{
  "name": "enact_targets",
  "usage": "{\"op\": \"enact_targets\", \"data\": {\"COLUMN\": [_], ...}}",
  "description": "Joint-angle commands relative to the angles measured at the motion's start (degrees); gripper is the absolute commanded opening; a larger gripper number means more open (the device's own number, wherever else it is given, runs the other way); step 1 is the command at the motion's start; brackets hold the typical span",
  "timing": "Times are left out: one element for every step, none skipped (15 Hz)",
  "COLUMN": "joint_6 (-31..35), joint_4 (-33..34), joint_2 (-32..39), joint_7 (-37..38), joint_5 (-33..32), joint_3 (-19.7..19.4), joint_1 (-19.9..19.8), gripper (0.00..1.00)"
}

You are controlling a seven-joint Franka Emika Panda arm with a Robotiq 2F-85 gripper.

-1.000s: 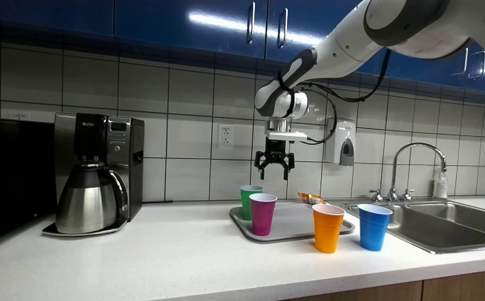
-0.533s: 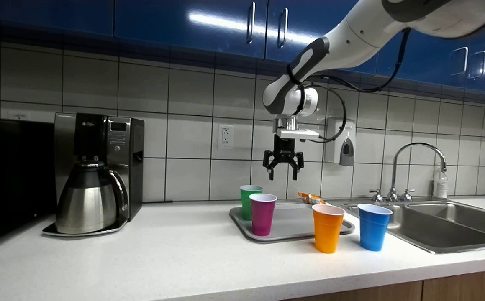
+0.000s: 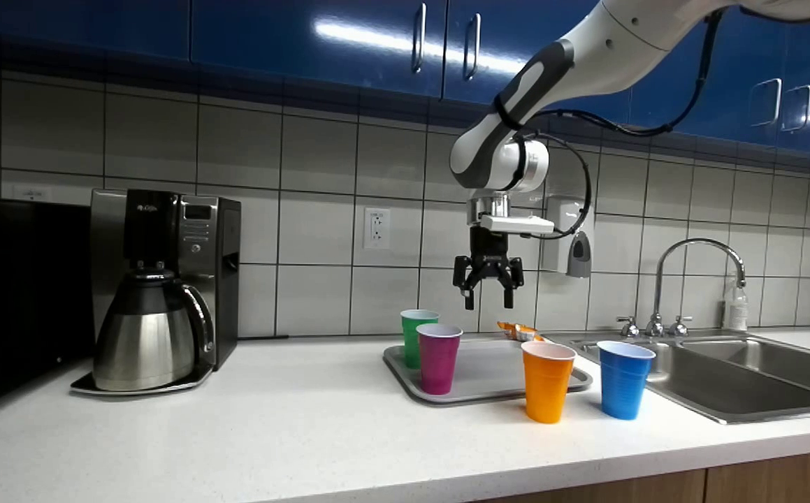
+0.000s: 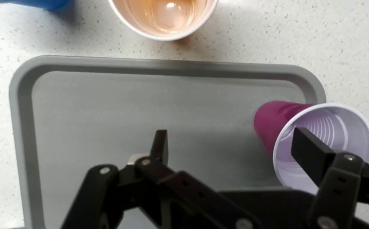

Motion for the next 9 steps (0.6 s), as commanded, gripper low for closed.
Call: {"op": "enact_targets", "data": {"joint_6": [1.4,1.2,0.9,0.3,0.0,-0.2,-0.6,-1.1,-1.4], "joint_4": [-6.4,-7.1,-7.8,-8.4,-8.9,-9.4,-9.9,-10.4,-10.8], "joint_2": [-5.3,-6.0,-6.6,-7.3,-7.7,-8.1,-8.6,-8.9,-9.3], "joint_7": [-2.5,-2.6,-2.7,-2.9,-3.0,-2.7,-2.6,-2.4,-2.0], "joint_5": [-1.2,-1.4,-1.6,-1.7,-1.8,-2.2,-2.4,-2.7,-3.2], "joint_3": [1.7,1.8,1.9,2.0,2.1,2.1,2.2,2.3,2.3], "joint_1": [-1.2,-1.2,-1.1,-1.1,-1.1,-1.0,-1.0,-0.9,-0.8], "gripper": [1.0,1.0,1.0,1.0,1.0,1.0,1.0,1.0,1.0]}}
